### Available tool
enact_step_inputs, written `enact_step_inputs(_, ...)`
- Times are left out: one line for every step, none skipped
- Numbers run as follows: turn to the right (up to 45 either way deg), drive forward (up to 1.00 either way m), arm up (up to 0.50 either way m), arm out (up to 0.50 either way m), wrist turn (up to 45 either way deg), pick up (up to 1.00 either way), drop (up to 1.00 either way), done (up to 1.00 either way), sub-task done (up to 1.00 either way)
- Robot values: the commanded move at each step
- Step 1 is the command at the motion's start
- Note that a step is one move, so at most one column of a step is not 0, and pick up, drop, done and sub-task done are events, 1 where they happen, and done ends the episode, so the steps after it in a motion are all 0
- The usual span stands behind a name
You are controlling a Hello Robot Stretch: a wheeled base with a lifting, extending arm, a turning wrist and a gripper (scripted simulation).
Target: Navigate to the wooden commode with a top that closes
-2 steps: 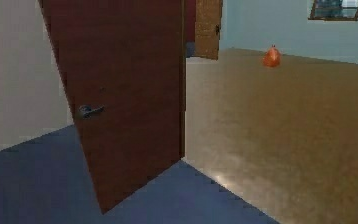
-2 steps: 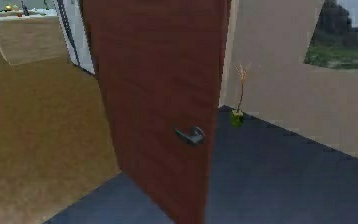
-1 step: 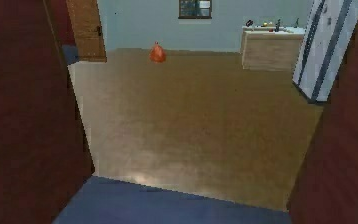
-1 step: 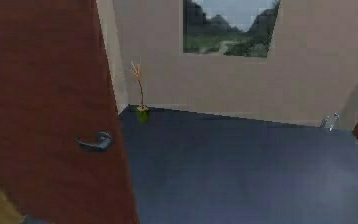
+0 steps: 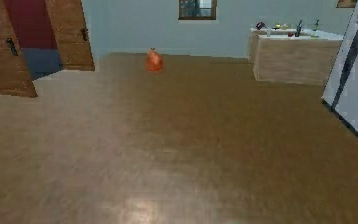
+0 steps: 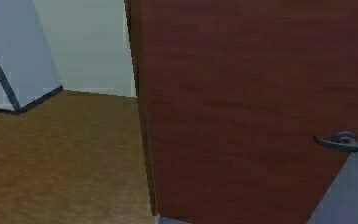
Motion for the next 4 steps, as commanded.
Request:
enact_step_inputs(0.0, 0.50, 0.00, 0.00, 0.0, 0.00, 0.00, 0.00, 0.00)
enact_step_inputs(-33.0, 0.00, 0.00, 0.00, 0.0, 0.00, 0.00, 0.00, 0.00)
enact_step_inputs(0.0, 1.00, 0.00, 0.00, 0.0, 0.00, 0.00, 0.00, 0.00)
enact_step_inputs(0.0, 1.00, 0.00, 0.00, 0.0, 0.00, 0.00, 0.00, 0.00)
